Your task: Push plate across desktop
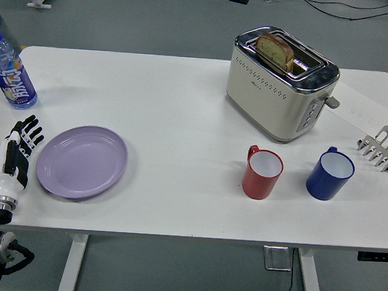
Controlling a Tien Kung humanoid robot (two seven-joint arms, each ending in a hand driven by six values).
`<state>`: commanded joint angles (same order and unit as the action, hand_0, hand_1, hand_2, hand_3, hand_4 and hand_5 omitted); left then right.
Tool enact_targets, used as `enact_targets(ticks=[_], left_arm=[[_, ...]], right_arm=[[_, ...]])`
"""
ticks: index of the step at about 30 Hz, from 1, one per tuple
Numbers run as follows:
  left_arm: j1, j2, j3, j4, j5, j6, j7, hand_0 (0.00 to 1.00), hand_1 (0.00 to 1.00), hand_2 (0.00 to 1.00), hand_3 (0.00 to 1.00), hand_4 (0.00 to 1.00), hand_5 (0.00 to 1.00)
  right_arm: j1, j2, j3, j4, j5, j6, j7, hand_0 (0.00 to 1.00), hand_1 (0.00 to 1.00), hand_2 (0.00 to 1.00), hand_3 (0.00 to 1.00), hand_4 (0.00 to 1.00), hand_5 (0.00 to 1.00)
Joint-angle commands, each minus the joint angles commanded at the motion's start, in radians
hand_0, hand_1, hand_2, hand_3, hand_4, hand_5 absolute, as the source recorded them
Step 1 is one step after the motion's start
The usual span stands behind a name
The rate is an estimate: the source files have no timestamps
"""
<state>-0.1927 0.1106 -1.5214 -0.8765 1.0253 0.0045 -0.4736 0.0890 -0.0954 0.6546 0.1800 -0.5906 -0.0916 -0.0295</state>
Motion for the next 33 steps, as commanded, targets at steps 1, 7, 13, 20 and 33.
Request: enact_targets(ticks=[1, 7, 13, 20, 33], left_arm=[[-0.001, 0.000, 0.001, 0.000, 0.000, 0.001, 0.000, 0.856, 0.887, 0.897, 0.824, 0.523, 0.998], [-0.008, -0.004, 0.019, 0.001, -0.003, 0.012, -0.007, 0.856, 0.888, 0.897, 0.824, 0.520, 0.998], [-0.005, -0.017, 0.027, -0.002, -0.003, 0.020, -0.013, 0.858, 0.889, 0.897, 0.822, 0.519, 0.998], [-0.002, -0.033, 0.039, -0.014, -0.006, 0.033, -0.020, 0.859, 0.889, 0.896, 0.812, 0.515, 0.998], [-0.003, -0.049, 0.079, -0.035, -0.014, 0.053, -0.028, 0.860, 0.893, 0.901, 0.805, 0.509, 0.998]], right_arm=[[0.000, 0.000, 0.000, 0.000, 0.000, 0.000, 0.000, 0.667, 0.658, 0.735, 0.690, 0.299, 0.307], [0.002, -0.001, 0.001, 0.000, -0.002, 0.001, 0.000, 0.668, 0.658, 0.735, 0.690, 0.299, 0.307], [0.002, -0.001, 0.001, 0.000, -0.003, 0.001, 0.000, 0.668, 0.657, 0.736, 0.689, 0.298, 0.308], [0.001, -0.002, -0.001, 0.000, -0.002, 0.002, 0.001, 0.668, 0.657, 0.736, 0.689, 0.299, 0.308], [0.004, -0.004, 0.004, 0.000, -0.009, 0.003, 0.001, 0.669, 0.657, 0.736, 0.689, 0.299, 0.307]])
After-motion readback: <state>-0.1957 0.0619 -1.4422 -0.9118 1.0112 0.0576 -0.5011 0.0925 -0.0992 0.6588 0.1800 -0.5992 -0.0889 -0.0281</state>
